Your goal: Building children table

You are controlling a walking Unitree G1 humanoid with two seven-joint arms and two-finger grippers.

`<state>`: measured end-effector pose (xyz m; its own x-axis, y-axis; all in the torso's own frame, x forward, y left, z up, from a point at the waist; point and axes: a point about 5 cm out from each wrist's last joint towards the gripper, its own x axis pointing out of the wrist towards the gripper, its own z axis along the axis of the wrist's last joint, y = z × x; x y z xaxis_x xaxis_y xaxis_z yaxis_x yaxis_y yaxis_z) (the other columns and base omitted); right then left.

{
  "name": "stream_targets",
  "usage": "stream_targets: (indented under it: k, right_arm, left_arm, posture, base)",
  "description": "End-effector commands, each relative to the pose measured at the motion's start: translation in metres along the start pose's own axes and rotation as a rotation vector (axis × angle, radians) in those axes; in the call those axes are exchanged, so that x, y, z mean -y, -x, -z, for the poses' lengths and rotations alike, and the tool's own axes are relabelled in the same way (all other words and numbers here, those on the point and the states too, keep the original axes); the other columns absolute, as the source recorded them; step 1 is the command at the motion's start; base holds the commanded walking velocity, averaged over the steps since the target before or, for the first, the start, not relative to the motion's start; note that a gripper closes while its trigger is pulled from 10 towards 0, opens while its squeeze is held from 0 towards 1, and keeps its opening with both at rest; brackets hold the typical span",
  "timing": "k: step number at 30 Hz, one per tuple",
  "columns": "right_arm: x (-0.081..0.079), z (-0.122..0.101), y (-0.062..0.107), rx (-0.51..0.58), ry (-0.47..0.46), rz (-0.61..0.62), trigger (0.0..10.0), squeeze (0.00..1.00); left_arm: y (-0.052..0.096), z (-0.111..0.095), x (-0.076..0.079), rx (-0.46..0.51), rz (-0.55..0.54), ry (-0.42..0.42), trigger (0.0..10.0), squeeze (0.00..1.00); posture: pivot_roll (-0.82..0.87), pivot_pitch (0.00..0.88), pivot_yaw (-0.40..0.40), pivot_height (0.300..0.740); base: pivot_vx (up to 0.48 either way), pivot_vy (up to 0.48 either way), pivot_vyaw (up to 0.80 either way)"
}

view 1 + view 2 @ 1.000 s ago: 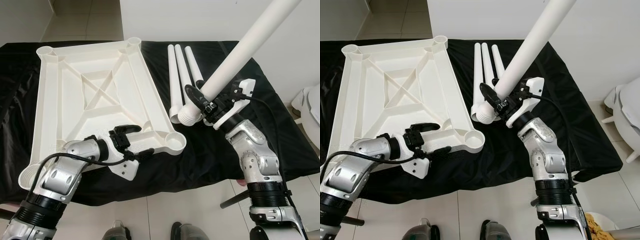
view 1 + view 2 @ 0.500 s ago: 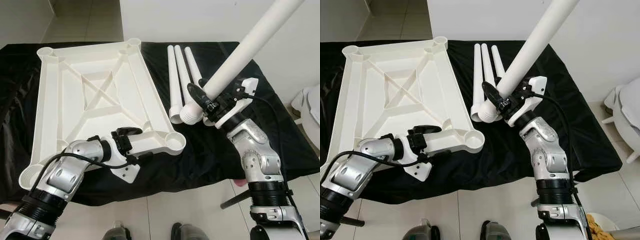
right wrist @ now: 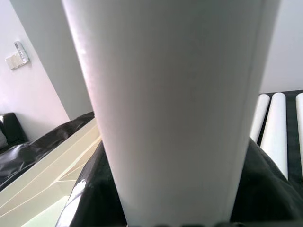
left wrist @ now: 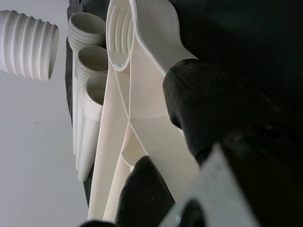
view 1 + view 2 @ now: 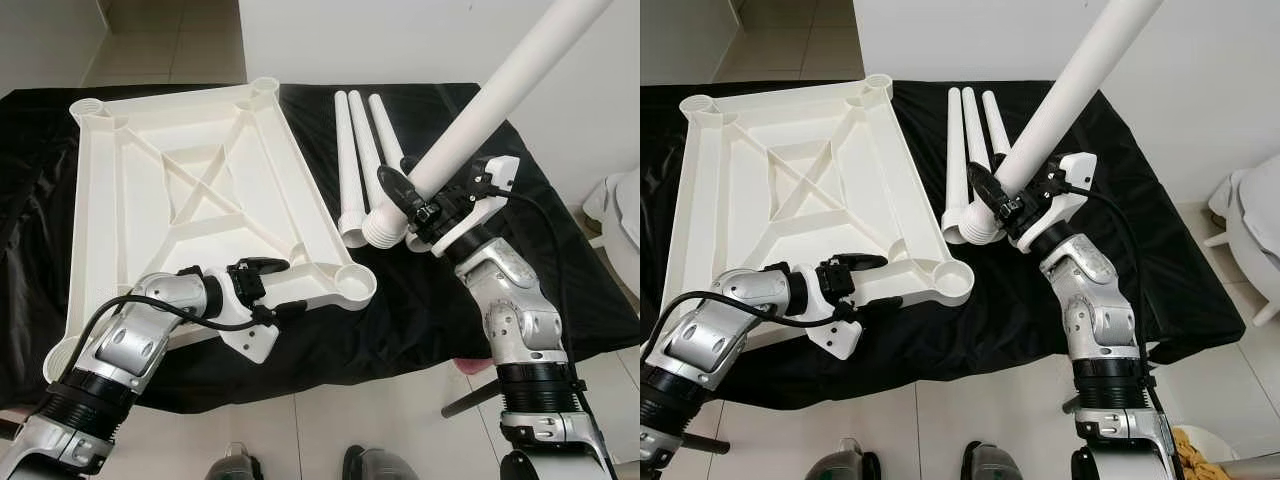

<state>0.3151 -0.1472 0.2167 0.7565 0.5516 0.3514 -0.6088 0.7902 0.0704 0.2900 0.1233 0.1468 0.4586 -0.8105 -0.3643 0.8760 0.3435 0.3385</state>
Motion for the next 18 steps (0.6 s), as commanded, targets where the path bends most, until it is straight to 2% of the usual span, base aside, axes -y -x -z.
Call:
stream_targets:
  k: [1, 6, 13, 14, 18]
  right_arm:
    - [0.000, -0.002, 0.001, 0.013, 0.016, 0.004, 10.0, 0.00]
    - [0.000, -0.001, 0.001, 0.013, 0.015, 0.006, 10.0, 0.00]
    - [0.001, -0.001, 0.000, 0.014, 0.017, 0.008, 10.0, 0.00]
    - [0.001, -0.001, 0.000, 0.014, 0.016, 0.008, 10.0, 0.00]
    - [0.002, -0.001, -0.001, 0.016, 0.016, 0.007, 10.0, 0.00]
  left_arm:
    - [-0.001, 0.004, -0.003, -0.009, -0.032, 0.028, 10.0, 0.00]
    - [0.002, -0.004, -0.017, 0.042, -0.139, 0.012, 10.0, 0.00]
    - [0.001, -0.008, -0.017, 0.074, -0.141, 0.039, 10.0, 0.00]
    - [0.001, -0.009, -0.017, 0.089, -0.161, 0.015, 10.0, 0.00]
    - [0.002, -0.010, -0.022, 0.106, -0.196, 0.029, 10.0, 0.00]
  posture:
    - [0.03, 0.096, 0.016, 0.740]
    - [0.03, 0.094, 0.017, 0.740]
    - [0.03, 0.092, 0.017, 0.740]
    - [0.03, 0.088, 0.016, 0.740]
    - [0.03, 0.084, 0.014, 0.740]
  base:
    - [0.000, 0.000, 0.00]
    - [0.000, 0.000, 0.00]
    - [0.000, 0.000, 0.00]
    - [0.000, 0.000, 0.00]
    - [0.000, 0.000, 0.00]
